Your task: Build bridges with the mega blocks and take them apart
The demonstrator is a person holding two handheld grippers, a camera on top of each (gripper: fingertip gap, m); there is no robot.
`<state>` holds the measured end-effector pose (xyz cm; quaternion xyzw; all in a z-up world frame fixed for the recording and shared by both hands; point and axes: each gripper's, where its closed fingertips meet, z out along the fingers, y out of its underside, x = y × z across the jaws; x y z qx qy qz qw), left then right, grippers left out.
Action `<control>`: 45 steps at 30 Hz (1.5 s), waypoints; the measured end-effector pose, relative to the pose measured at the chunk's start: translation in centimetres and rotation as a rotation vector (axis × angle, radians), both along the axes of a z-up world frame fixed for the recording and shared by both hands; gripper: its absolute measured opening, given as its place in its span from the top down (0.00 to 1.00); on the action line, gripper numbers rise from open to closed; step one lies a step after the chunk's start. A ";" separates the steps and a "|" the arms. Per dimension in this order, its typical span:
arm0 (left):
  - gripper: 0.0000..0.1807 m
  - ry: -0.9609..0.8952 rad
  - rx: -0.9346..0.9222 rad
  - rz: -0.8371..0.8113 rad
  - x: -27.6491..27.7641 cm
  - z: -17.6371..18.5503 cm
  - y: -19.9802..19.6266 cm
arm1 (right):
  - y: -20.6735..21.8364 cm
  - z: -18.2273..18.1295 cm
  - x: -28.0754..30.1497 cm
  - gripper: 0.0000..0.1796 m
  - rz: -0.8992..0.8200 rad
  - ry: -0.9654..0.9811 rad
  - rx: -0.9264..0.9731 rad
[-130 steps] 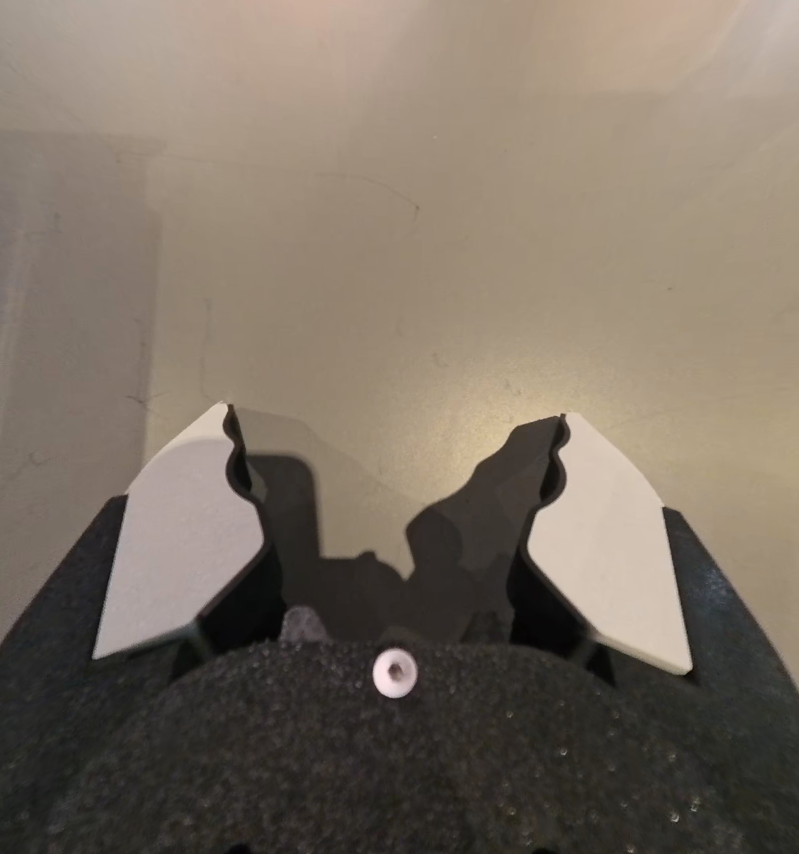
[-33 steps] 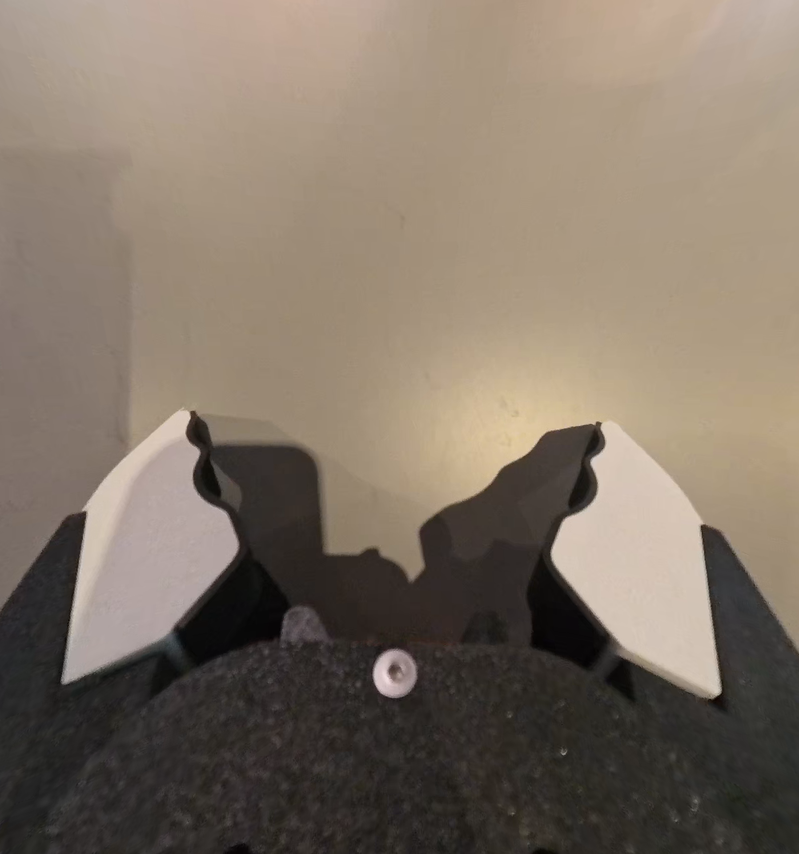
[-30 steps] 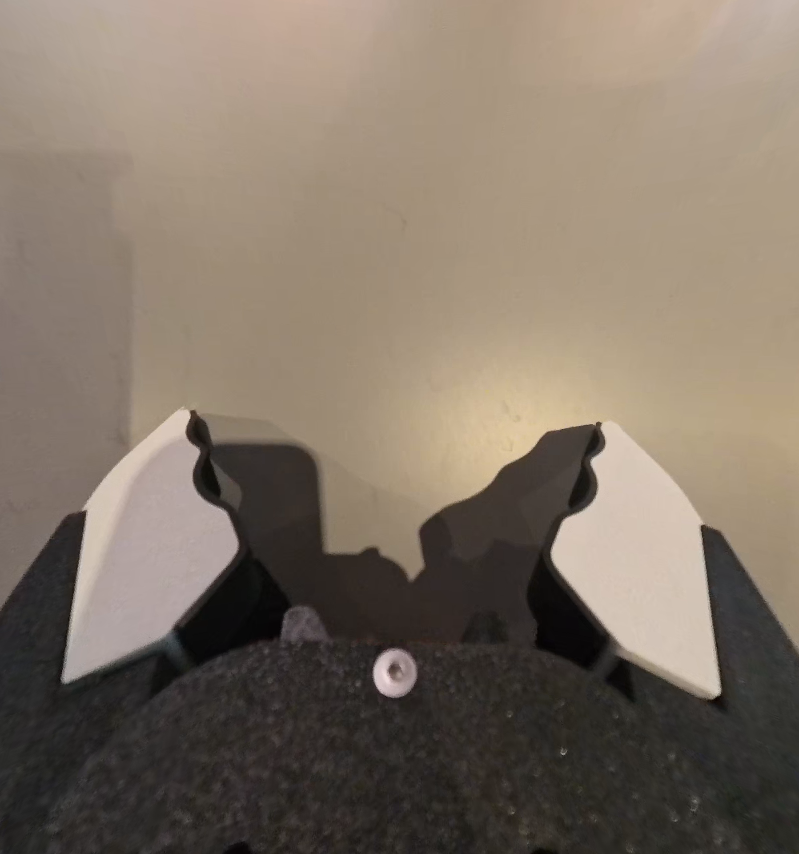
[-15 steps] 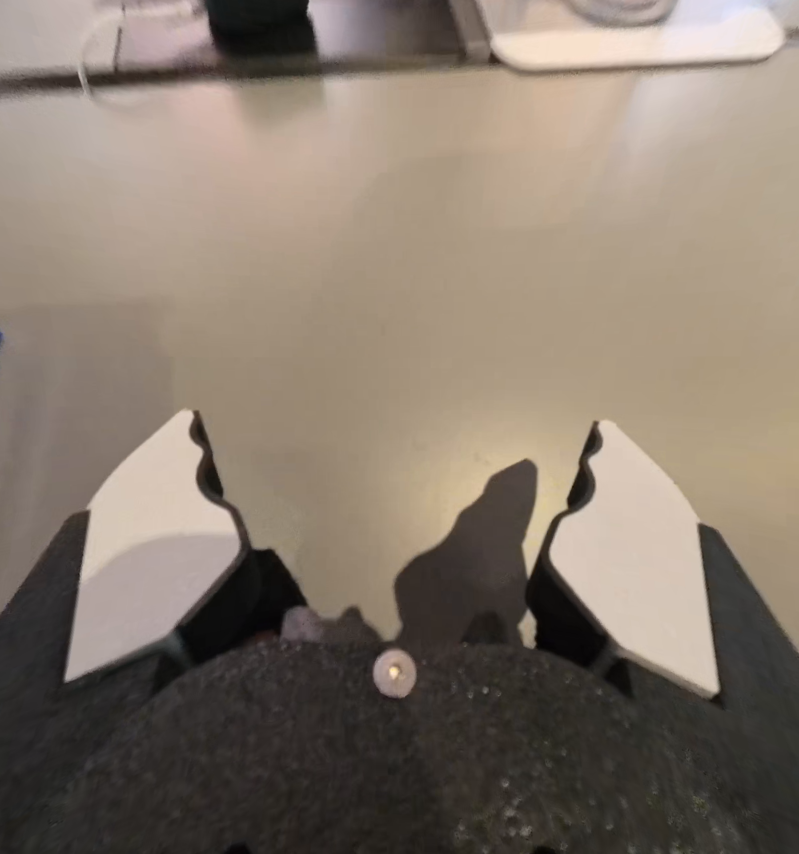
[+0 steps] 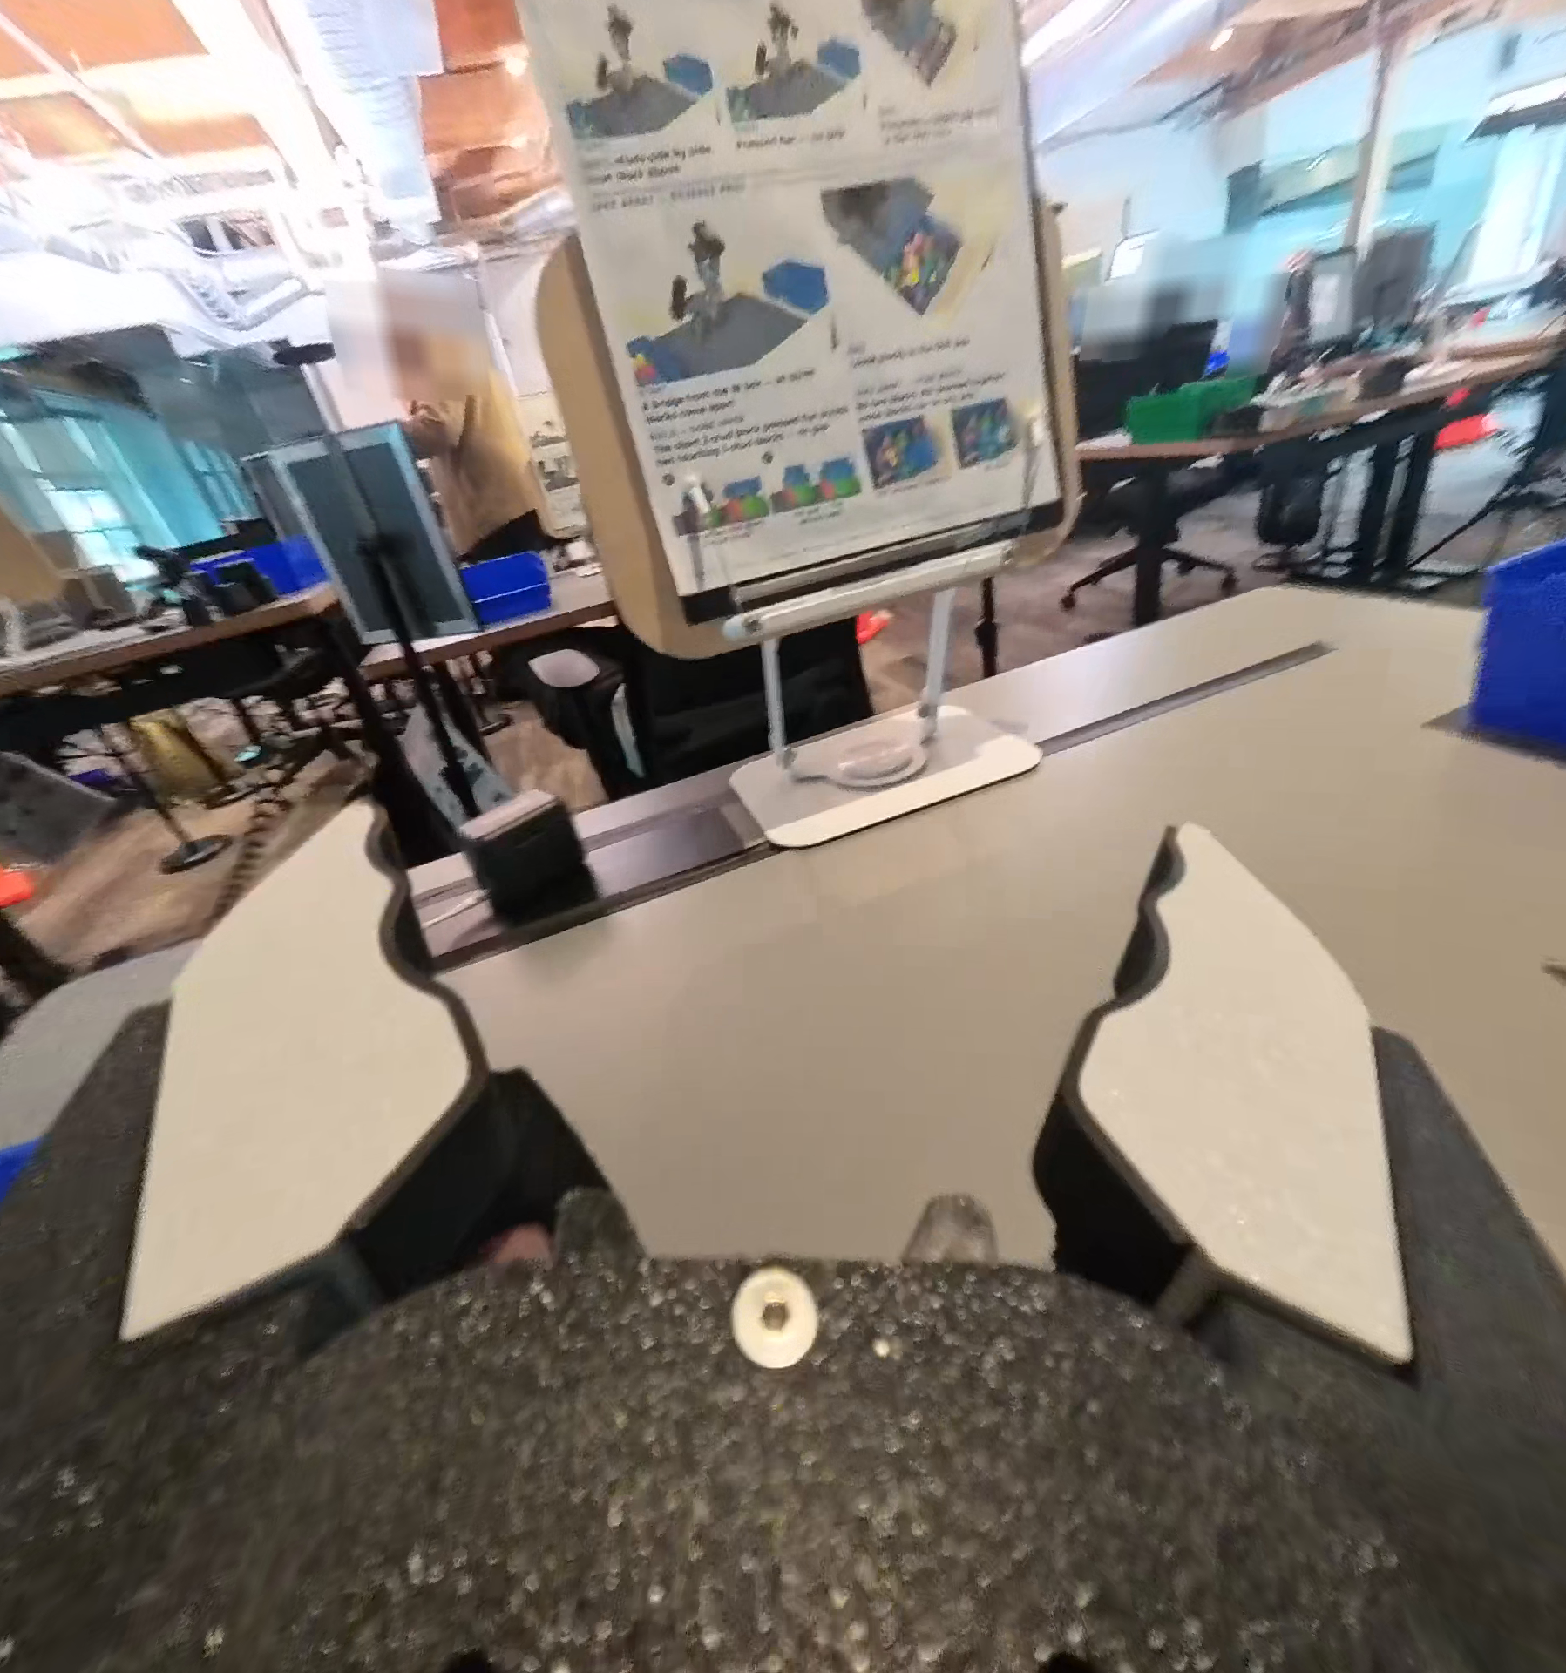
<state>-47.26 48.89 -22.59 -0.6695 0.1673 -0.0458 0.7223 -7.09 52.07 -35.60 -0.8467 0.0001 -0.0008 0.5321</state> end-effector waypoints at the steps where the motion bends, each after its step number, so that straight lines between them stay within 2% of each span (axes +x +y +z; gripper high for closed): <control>1: 0.19 -0.027 -0.001 -0.023 0.3 0.3 -0.3 | -0.2 1.2 0.0 0.19 0.004 -0.022 0.059; 4: 0.19 -0.087 -0.003 -0.119 1.3 1.4 -1.5 | -0.8 4.9 -0.8 0.18 0.067 -0.096 0.272; 6: 0.19 -0.109 0.001 -0.177 1.9 2.0 -2.2 | -1.5 6.6 -1.6 0.18 0.128 -0.094 0.333; 11: 0.19 -0.162 -0.026 -0.243 2.7 3.0 -3.3 | -3.3 9.5 -3.1 0.20 0.237 0.049 0.427; 14: 0.19 -0.211 0.010 -0.263 2.9 3.9 -3.7 | -4.0 10.7 -3.4 0.24 0.259 0.006 0.470; 17: 0.28 -0.234 0.094 -0.283 2.9 4.8 -4.2 | -4.8 12.0 -3.8 0.28 0.288 -0.044 0.539; 19: 0.35 -0.228 0.106 -0.304 3.1 4.8 -4.5 | -5.1 12.4 -4.0 0.32 0.305 -0.062 0.569; 23: 0.36 -0.179 0.042 -0.282 3.2 3.7 -4.2 | -4.9 12.3 -4.1 0.35 0.321 -0.085 0.553; 31: 0.32 -0.129 -0.018 -0.229 2.3 1.7 -3.4 | -3.8 11.6 -5.4 0.30 0.379 -0.098 0.498; 35: 0.27 -0.148 -0.071 -0.204 1.1 0.8 -3.1 | -3.1 11.8 -6.4 0.19 0.393 -0.108 0.496; 39: 0.19 -0.098 -0.097 -0.167 -0.6 0.7 -3.3 | -2.8 12.7 -7.4 0.19 0.409 -0.124 0.536; 45: 0.19 -0.032 -0.111 -0.161 -2.9 1.3 -4.4 | -1.7 13.3 -8.0 0.18 0.449 -0.140 0.551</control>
